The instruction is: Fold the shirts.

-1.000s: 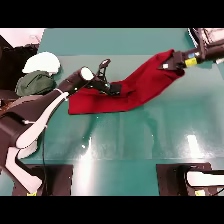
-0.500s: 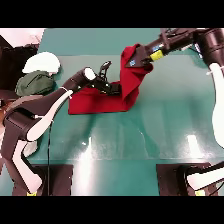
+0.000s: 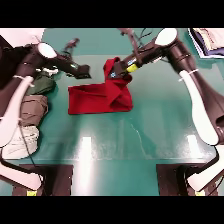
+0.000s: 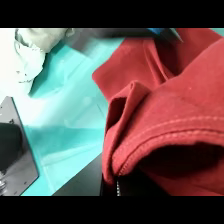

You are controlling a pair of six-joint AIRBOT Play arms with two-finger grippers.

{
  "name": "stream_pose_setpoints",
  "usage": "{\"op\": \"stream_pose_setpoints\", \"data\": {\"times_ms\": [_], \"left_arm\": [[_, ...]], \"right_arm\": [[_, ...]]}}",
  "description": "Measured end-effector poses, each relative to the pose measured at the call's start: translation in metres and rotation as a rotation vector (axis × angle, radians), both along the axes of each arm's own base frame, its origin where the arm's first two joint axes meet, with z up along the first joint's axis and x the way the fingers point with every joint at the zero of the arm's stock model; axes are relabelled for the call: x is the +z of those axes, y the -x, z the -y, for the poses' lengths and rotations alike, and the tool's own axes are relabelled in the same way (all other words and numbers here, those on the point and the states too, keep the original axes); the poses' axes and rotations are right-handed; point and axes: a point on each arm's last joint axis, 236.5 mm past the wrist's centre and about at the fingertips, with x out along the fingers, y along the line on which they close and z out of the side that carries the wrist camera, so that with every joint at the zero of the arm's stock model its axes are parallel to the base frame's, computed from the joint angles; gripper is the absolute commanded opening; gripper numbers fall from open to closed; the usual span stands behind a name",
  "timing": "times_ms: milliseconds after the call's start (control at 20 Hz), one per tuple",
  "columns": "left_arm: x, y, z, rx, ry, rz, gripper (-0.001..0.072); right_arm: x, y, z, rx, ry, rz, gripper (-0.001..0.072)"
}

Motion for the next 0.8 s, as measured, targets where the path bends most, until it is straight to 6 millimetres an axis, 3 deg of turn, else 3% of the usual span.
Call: {"op": "stream_pose_setpoints", "data": {"times_ms": [100, 150, 200, 250, 300, 450, 500, 600, 800], "left_arm": [[0.028, 0.003, -0.036, 0.037, -0.02, 0.035, 0.0022], [0.041, 0.006, -0.052, 0.055, -0.028, 0.051, 0.0022], [0.051, 0.009, -0.063, 0.069, -0.033, 0.065, 0.0022], [0.06, 0.013, -0.072, 0.079, -0.036, 0.075, 0.0022], [0.068, 0.016, -0.079, 0.088, -0.042, 0.086, 0.0022], [0.08, 0.023, -0.09, 0.099, -0.051, 0.098, 0.0023], [0.081, 0.025, -0.092, 0.099, -0.052, 0.097, 0.0022], [0.082, 0.029, -0.095, 0.095, -0.058, 0.086, 0.0022], [0.079, 0.036, -0.096, 0.082, -0.065, 0.06, 0.0022]], "right_arm": [[-0.015, -0.005, -0.027, 0.008, -0.017, 0.044, 0.0022], [-0.022, -0.008, -0.044, 0.001, -0.031, 0.074, 0.0135], [-0.028, -0.012, -0.06, -0.008, -0.047, 0.105, 0.0388], [-0.033, -0.015, -0.079, -0.019, -0.069, 0.14, 0.0524], [-0.035, -0.016, -0.095, -0.026, -0.09, 0.173, 0.0579], [-0.026, -0.014, -0.13, -0.021, -0.14, 0.259, 0.0578], [-0.022, -0.013, -0.13, -0.014, -0.141, 0.273, 0.0571], [-0.021, -0.01, -0.113, 0.005, -0.096, 0.284, 0.057], [-0.057, -0.015, -0.022, -0.038, 0.103, 0.184, 0.0574]]}}
